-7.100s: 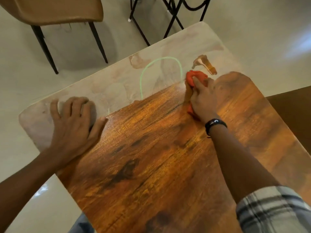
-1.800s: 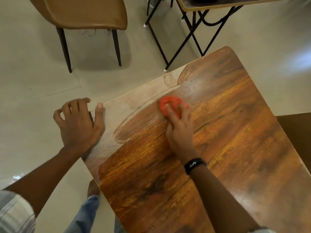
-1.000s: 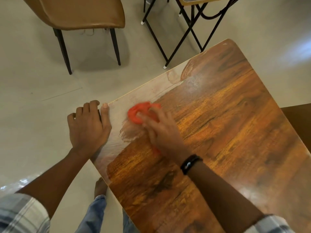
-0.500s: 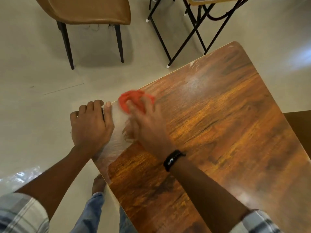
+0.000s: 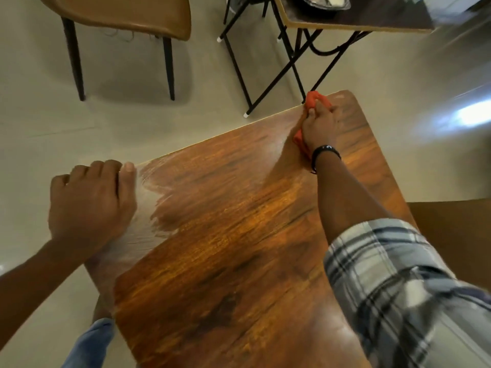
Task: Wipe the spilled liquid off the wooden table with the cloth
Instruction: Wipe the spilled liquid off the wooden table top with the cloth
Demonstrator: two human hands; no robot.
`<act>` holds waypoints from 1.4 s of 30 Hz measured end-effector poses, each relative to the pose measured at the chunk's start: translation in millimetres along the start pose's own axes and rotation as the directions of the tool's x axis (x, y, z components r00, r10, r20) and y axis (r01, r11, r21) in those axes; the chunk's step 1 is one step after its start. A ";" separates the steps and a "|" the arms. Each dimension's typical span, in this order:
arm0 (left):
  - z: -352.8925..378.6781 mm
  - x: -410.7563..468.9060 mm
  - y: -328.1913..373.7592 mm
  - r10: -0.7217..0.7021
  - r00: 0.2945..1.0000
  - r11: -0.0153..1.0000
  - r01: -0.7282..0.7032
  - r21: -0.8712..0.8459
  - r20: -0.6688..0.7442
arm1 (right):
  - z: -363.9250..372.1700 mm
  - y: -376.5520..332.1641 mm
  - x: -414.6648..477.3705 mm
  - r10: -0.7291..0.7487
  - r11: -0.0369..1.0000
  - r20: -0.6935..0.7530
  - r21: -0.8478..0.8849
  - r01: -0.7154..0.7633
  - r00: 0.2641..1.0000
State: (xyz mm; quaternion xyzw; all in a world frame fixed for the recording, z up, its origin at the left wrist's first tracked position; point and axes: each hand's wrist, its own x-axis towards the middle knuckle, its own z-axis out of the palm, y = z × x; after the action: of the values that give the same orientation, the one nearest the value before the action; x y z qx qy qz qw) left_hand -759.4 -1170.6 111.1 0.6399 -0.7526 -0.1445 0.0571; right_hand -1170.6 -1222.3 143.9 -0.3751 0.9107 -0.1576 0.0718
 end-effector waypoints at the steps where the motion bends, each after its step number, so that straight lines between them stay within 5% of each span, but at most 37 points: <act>1: 0.2 0.1 -0.5 0.003 1.000 1.000 -0.003 0.001 -0.002 | 3.4 -8.0 -5.9 -0.018 1.000 0.019 -0.021 0.018 1.000; 5: -1.5 -1.7 -2.3 -0.019 1.000 1.000 0.019 -0.012 -0.007 | 23.4 -21.2 -72.0 -0.458 0.887 0.144 0.008 0.462 0.877; 7: -0.3 -1.5 -1.3 -0.018 1.000 1.000 0.018 0.006 0.004 | 21.3 -7.4 -69.5 -0.545 0.836 0.168 0.041 0.547 0.821; 12: 6.4 2.3 -3.8 -0.007 0.999 1.000 0.006 0.020 0.040 | 3.0 25.4 39.0 -0.168 0.980 0.017 -0.106 0.169 0.986; 14: 9.0 3.1 -7.8 0.010 0.997 1.000 -0.011 0.007 0.077 | -3.2 35.5 69.4 -0.027 0.987 -0.044 -0.159 0.019 0.999; 19: 8.6 0.0 -8.4 0.013 0.999 1.000 -0.013 0.005 0.050 | -8.5 41.1 98.7 0.188 0.980 -0.031 0.076 -0.185 0.982; 27: 10.3 -4.6 -8.2 -0.040 0.985 0.972 -0.001 -0.235 -0.169 | 8.8 -8.5 -23.8 -0.164 0.986 0.061 0.046 0.161 0.985; 34: 7.3 -6.5 -8.4 -0.151 0.971 0.915 0.066 -0.398 -0.186 | 64.4 -103.4 -212.5 -0.518 0.851 0.206 0.221 0.476 0.830; 37: 4.6 -7.6 -13.2 -0.226 0.951 0.806 0.060 -0.589 -0.213 | 88.7 -147.8 -276.4 -0.684 0.729 0.201 0.235 0.644 0.701; 42: -9.2 -4.7 -26.0 -0.400 0.914 0.362 0.089 -0.928 -0.069 | 89.4 -166.7 -323.4 -0.687 0.726 0.244 0.267 0.633 0.685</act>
State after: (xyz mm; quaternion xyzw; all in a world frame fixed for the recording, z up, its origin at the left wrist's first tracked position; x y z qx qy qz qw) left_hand -731.5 -1170.9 112.7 0.6230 -0.4286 -0.4441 0.4805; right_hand -809.1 -1126.4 120.7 -0.6919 0.6726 -0.1815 0.1897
